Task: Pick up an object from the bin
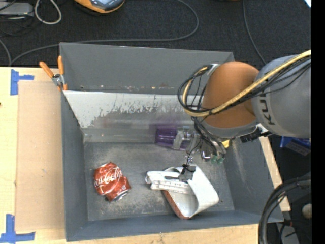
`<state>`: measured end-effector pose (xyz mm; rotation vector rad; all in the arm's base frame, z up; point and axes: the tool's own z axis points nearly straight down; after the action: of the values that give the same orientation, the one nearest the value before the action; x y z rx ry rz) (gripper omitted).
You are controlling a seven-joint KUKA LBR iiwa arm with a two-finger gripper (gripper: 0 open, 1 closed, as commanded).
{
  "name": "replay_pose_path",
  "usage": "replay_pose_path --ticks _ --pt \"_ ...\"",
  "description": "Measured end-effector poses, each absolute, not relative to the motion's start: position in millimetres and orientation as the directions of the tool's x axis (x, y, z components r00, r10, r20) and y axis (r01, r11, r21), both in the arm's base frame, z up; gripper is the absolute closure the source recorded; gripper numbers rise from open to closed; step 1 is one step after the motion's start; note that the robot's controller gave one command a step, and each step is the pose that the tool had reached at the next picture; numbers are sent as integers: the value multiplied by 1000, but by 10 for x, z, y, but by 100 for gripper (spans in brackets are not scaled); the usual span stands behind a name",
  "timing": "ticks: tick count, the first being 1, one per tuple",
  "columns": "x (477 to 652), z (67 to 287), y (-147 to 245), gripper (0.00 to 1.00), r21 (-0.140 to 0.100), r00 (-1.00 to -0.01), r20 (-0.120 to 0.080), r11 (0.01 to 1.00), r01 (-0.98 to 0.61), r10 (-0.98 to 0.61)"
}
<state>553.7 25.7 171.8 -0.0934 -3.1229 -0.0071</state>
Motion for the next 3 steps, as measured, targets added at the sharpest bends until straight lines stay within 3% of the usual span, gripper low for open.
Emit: replay_pose_path --ticks 1,2,3 --pt "5784 1622 -499 0 -5 -994 -5 994 -113 -113" --pt "6025 1499 245 0 5 -1000 12 1000 -12 -12" --pt "5659 1209 69 0 -2 -980 2 980 -198 -198"
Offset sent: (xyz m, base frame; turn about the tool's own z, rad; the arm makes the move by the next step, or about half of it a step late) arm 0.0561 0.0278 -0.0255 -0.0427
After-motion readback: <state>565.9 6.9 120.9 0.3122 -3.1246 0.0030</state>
